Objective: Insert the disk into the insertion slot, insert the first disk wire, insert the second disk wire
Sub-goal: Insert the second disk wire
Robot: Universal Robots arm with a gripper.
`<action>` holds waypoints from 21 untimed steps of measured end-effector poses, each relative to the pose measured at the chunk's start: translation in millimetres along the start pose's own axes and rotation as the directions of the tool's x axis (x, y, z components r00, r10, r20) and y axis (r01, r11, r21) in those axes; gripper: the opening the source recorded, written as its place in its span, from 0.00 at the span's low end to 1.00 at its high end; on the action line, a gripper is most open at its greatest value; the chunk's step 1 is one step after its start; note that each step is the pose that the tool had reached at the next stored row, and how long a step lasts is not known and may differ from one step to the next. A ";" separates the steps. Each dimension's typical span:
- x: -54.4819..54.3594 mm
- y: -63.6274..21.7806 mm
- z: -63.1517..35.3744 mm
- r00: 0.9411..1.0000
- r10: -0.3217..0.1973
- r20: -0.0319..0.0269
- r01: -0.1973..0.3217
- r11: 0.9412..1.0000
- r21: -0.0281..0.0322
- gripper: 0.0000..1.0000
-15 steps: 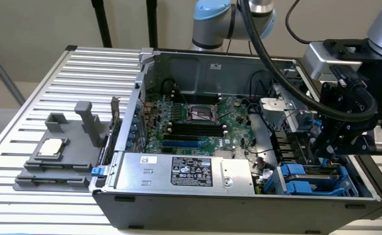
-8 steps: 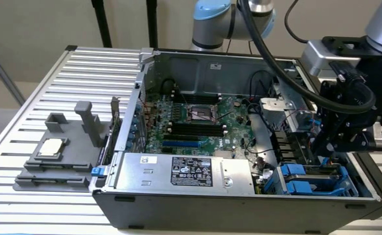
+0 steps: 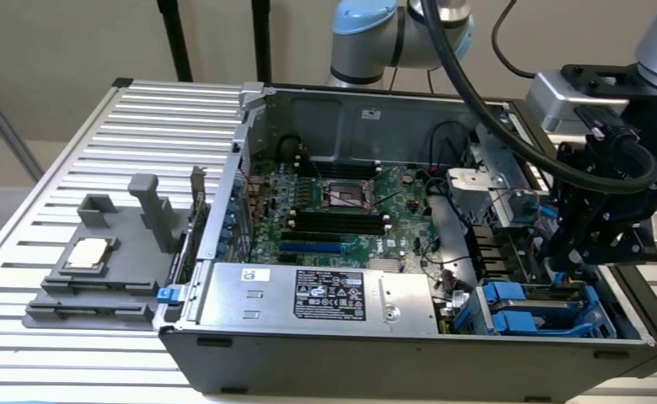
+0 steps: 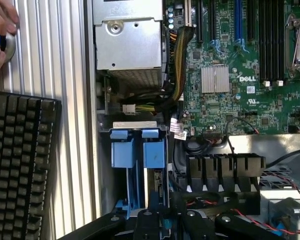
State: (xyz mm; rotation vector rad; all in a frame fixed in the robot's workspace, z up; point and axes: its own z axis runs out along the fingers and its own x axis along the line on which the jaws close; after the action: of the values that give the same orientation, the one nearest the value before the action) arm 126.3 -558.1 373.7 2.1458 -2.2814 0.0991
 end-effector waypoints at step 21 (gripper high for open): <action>4.4 12.5 16.3 1.000 -0.020 0.010 0.020 1.000 0.017 0.16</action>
State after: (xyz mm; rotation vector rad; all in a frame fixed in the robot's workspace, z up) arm 114.2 -562.6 357.1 2.1813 -2.2724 0.1083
